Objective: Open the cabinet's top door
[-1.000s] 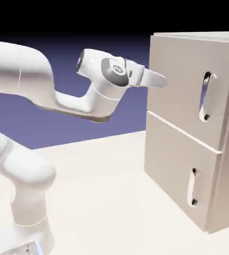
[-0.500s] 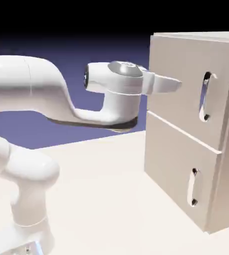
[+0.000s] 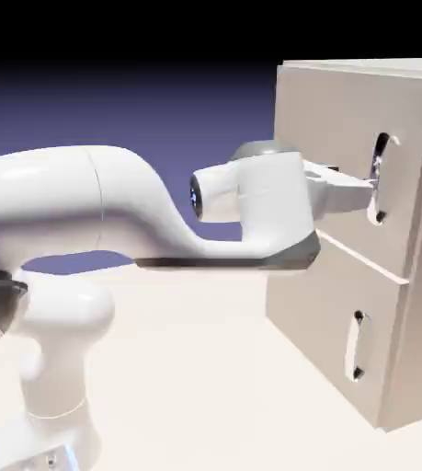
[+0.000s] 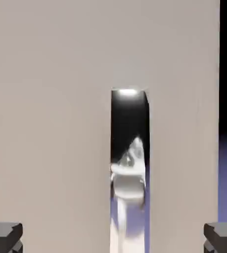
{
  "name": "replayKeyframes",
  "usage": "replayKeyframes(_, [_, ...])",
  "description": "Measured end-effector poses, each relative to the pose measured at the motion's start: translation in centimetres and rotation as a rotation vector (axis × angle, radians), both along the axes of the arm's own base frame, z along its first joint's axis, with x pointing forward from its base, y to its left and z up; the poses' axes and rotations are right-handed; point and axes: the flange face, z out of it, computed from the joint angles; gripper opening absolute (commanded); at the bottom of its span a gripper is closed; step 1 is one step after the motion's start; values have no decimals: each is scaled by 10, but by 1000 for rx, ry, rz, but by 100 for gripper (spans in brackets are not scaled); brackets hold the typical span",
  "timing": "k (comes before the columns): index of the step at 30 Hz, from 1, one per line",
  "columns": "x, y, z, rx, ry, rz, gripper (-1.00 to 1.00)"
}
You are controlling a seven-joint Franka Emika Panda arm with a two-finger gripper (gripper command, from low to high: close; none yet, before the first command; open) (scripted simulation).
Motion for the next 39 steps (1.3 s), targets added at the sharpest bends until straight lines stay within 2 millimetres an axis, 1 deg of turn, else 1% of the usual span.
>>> replayKeyframes(1, [0, 0, 0, 0, 0, 0, 100])
replayKeyframes(6, [50, 2, 0, 0, 0, 0, 100])
replayKeyframes(7, [50, 2, 0, 0, 0, 0, -100])
replayKeyframes(9, [50, 2, 0, 0, 0, 0, -100])
replayKeyframes(19, [-13, 27, 0, -2, -1, -156, -100])
replayKeyframes(32, [-86, 73, 0, -2, -1, -354, -100])
replayKeyframes(39, [-117, 99, 0, -3, 0, -447, -100])
